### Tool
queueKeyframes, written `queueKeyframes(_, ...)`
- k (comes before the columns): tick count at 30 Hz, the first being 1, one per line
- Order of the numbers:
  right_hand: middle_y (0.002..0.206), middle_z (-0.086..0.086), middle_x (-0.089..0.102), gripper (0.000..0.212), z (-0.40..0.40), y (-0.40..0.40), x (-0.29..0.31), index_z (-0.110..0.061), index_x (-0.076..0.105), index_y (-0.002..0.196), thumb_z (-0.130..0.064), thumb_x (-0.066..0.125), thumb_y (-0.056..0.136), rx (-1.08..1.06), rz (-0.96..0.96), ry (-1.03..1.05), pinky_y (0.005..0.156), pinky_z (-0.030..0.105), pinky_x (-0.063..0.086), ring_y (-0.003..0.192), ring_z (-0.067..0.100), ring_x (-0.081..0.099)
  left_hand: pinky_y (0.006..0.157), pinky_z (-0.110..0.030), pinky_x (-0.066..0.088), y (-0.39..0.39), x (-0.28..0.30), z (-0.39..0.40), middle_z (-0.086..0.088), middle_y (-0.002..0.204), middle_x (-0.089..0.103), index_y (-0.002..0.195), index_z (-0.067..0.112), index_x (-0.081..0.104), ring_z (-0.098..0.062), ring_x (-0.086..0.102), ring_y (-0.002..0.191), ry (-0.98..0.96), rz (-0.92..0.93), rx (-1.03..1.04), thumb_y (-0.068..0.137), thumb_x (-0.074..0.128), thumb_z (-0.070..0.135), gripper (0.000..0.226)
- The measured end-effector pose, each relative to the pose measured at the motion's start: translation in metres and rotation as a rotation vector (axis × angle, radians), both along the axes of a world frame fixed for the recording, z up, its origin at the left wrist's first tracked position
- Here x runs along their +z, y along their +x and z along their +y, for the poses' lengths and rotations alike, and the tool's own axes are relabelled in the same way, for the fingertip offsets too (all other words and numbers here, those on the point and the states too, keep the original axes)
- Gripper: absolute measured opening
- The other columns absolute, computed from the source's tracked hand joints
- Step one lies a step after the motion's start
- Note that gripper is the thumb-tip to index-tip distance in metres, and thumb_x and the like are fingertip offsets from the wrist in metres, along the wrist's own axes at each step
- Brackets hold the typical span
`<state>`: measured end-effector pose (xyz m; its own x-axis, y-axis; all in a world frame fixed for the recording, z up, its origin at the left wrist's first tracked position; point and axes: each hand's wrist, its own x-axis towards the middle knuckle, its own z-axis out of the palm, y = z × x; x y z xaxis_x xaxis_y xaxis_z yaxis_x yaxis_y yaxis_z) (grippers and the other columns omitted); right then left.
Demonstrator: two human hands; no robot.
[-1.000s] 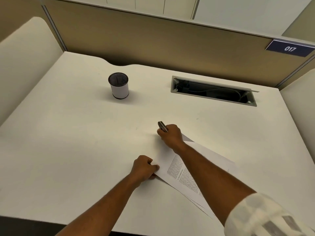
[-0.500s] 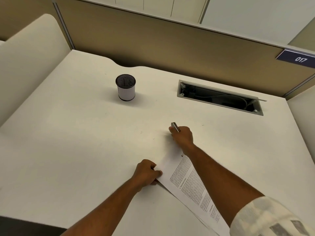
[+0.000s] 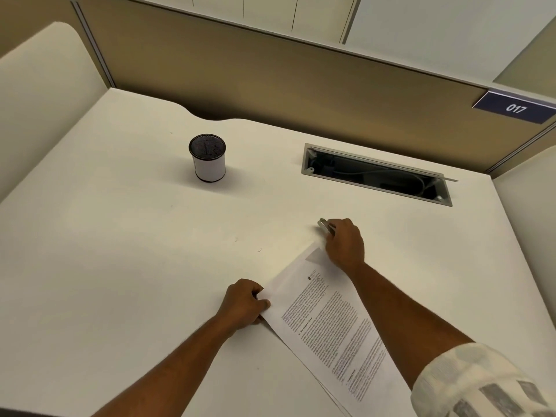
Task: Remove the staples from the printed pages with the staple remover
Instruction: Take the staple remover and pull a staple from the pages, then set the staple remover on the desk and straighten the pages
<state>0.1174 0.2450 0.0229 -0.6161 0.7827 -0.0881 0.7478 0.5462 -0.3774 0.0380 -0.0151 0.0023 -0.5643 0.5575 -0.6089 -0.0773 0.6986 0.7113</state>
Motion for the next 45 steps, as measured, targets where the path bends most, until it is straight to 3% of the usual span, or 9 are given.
queueKeyframes(3, 0.104, 0.010, 0.067, 0.010, 0.006, 0.020, -0.009, -0.014, 0.066, 0.090, -0.017, 0.058, 0.097, -0.022, -0.018, 0.082, 0.075, 0.039, 0.047, 0.095, 0.032, 0.061, 0.065, -0.037, 0.066, -0.003, 0.000, 0.003, -0.007, 0.087, 0.071, 0.097, 0.007, 0.073, -0.026, 0.075, 0.074, 0.000, 0.022, -0.009, 0.087, 0.075, 0.012, 0.012)
queueKeyframes(9, 0.126, 0.009, 0.061, 0.034, 0.011, 0.037, -0.020, -0.013, 0.066, 0.130, -0.022, 0.065, 0.096, -0.032, -0.055, 0.076, 0.097, 0.043, 0.046, 0.116, 0.032, 0.055, 0.066, -0.038, 0.066, -0.009, 0.001, 0.005, -0.007, 0.085, 0.071, 0.094, 0.008, 0.073, -0.026, 0.075, 0.073, -0.001, 0.064, -0.047, 0.087, 0.074, 0.011, 0.008)
queueKeyframes(13, 0.125, 0.007, 0.066, 0.030, 0.002, 0.046, -0.015, -0.012, 0.069, 0.125, -0.017, 0.062, 0.096, -0.105, 0.211, 0.100, 0.096, 0.043, 0.047, 0.116, 0.032, 0.058, 0.066, -0.039, 0.065, -0.014, 0.004, 0.007, -0.008, 0.087, 0.070, 0.095, 0.007, 0.073, -0.026, 0.074, 0.076, 0.002, 0.115, -0.073, 0.088, 0.074, 0.011, 0.009)
queueKeyframes(16, 0.117, 0.002, 0.069, 0.026, -0.015, 0.059, -0.010, -0.016, 0.068, 0.121, -0.030, 0.057, 0.102, -0.119, 0.397, -0.045, 0.091, 0.039, 0.052, 0.109, 0.022, 0.063, 0.070, -0.044, 0.065, -0.019, 0.008, 0.009, -0.010, 0.092, 0.071, 0.096, 0.006, 0.073, -0.028, 0.073, 0.082, 0.012, 0.176, -0.106, 0.088, 0.073, 0.012, 0.010)
queueKeyframes(20, 0.116, -0.005, 0.070, 0.046, -0.031, 0.083, -0.006, -0.023, 0.062, 0.128, -0.054, 0.060, 0.095, -0.073, 0.435, -0.385, 0.088, 0.037, 0.059, 0.104, 0.014, 0.068, 0.074, -0.043, 0.063, -0.025, 0.014, 0.010, -0.008, 0.092, 0.070, 0.091, 0.008, 0.072, -0.027, 0.070, 0.084, 0.049, 0.264, -0.153, 0.089, 0.073, 0.012, 0.005)
queueKeyframes(24, 0.118, -0.009, 0.067, 0.065, -0.034, 0.101, -0.007, -0.027, 0.052, 0.138, -0.041, 0.082, 0.083, -0.086, 0.403, -0.557, 0.087, 0.033, 0.060, 0.105, 0.011, 0.067, 0.080, -0.049, 0.061, -0.027, 0.023, 0.012, -0.009, 0.092, 0.071, 0.092, 0.006, 0.074, -0.029, 0.069, 0.088, 0.102, 0.301, -0.176, 0.089, 0.072, 0.009, 0.005)
queueKeyframes(32, 0.101, 0.005, 0.079, 0.014, -0.034, 0.120, 0.000, -0.021, 0.073, 0.103, -0.024, 0.078, 0.090, -0.233, 0.542, -0.705, 0.079, 0.040, 0.064, 0.090, 0.027, 0.076, 0.074, -0.039, 0.065, -0.025, 0.037, 0.018, -0.003, 0.094, 0.071, 0.100, 0.015, 0.071, -0.024, 0.072, 0.087, 0.244, 0.274, -0.060, 0.091, 0.072, 0.014, 0.009)
queueKeyframes(39, 0.108, 0.007, 0.080, 0.023, -0.055, 0.123, 0.009, -0.012, 0.071, 0.118, -0.017, 0.069, 0.096, -0.316, 0.756, -0.867, 0.083, 0.041, 0.061, 0.100, 0.033, 0.076, 0.088, -0.036, 0.062, 0.000, 0.030, 0.010, 0.002, 0.117, 0.074, 0.122, 0.020, 0.063, -0.017, 0.073, 0.105, 0.377, -0.135, 0.057, 0.095, 0.067, 0.032, 0.030)
queueKeyframes(45, 0.114, 0.005, 0.077, 0.026, -0.076, 0.120, 0.023, -0.016, 0.063, 0.122, -0.028, 0.065, 0.099, -0.308, 0.801, -0.754, 0.086, 0.048, 0.063, 0.100, 0.027, 0.076, 0.086, -0.034, 0.062, 0.017, 0.045, 0.013, 0.003, 0.115, 0.074, 0.122, 0.018, 0.064, -0.017, 0.073, 0.102, 0.439, 0.035, 0.088, 0.102, 0.056, 0.028, 0.023)
